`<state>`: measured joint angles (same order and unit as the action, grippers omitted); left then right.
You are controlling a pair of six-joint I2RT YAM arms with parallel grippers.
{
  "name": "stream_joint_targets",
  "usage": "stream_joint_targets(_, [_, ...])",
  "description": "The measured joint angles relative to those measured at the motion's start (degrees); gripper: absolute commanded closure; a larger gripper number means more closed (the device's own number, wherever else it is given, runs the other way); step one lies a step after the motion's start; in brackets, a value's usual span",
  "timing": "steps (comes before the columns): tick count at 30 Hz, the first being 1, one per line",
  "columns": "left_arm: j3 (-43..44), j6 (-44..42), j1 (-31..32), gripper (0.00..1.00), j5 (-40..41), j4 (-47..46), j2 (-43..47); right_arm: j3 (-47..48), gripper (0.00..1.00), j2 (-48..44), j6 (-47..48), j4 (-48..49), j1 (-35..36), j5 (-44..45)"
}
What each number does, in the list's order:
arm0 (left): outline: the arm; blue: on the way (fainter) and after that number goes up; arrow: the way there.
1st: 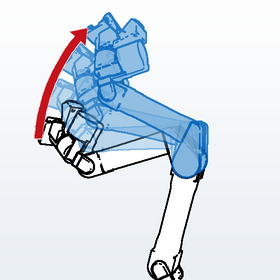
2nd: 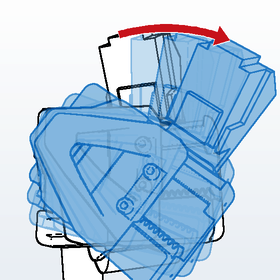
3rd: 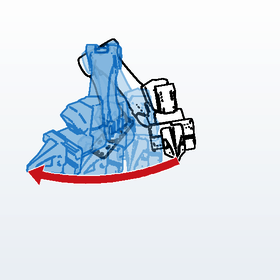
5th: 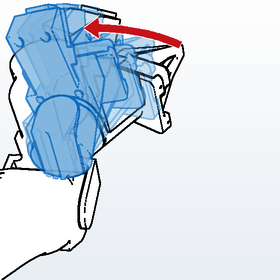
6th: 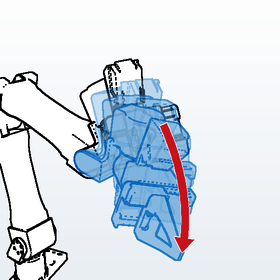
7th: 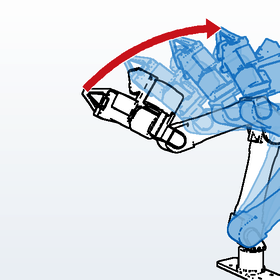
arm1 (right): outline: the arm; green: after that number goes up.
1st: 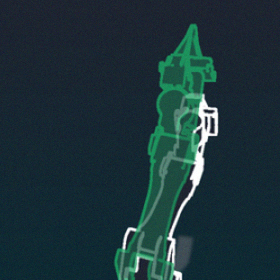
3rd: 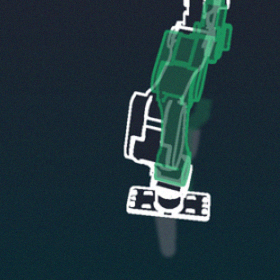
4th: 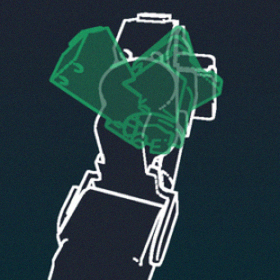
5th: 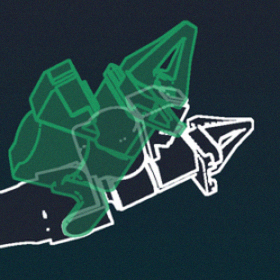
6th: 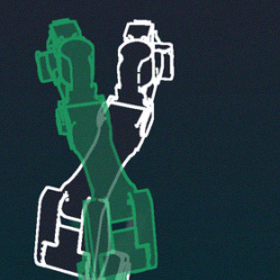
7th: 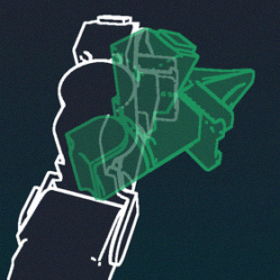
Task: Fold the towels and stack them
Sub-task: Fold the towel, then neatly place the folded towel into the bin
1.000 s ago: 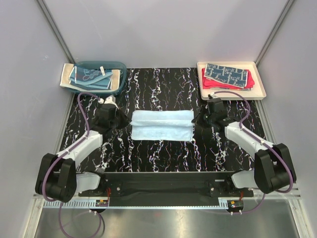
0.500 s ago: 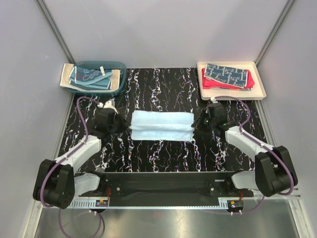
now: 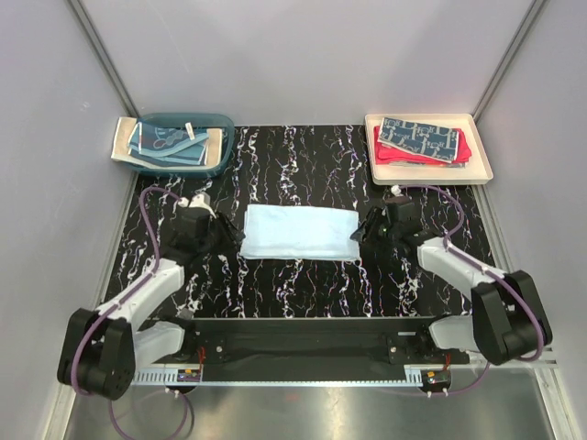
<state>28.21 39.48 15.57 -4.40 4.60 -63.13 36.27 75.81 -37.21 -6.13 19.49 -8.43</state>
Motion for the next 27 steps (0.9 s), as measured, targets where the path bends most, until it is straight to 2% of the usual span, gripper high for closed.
stream_joint_targets(3, [2.91, -0.31, 0.0, 0.51, 0.55, 3.39, 2.71, 0.28, 0.46, -3.56, 0.07, -1.7, 0.0, 1.09])
stream_joint_targets(7, [7.52, -0.42, 0.22, 0.55, 0.55, 3.67, 1.18, 2.49, 0.47, -3.45, 0.17, -3.72, 0.0, 2.64])
stream_joint_targets(17, [10.78, -0.57, 5.95, 0.57, 0.57, 2.51, -17.07, 7.74, 0.38, 11.39, 2.67, -3.43, 0.0, 3.91])
stream_joint_targets(19, [10.75, -0.63, 6.16, 0.6, 0.81, 2.45, -19.39, 7.78, 0.34, 14.03, 2.95, -2.71, 0.0, 3.69])
stream_joint_targets(27, [10.23, -0.11, 6.23, 0.63, 2.38, 0.17, -22.47, 9.62, 0.34, 16.96, 3.82, 1.99, 0.33, 3.43])
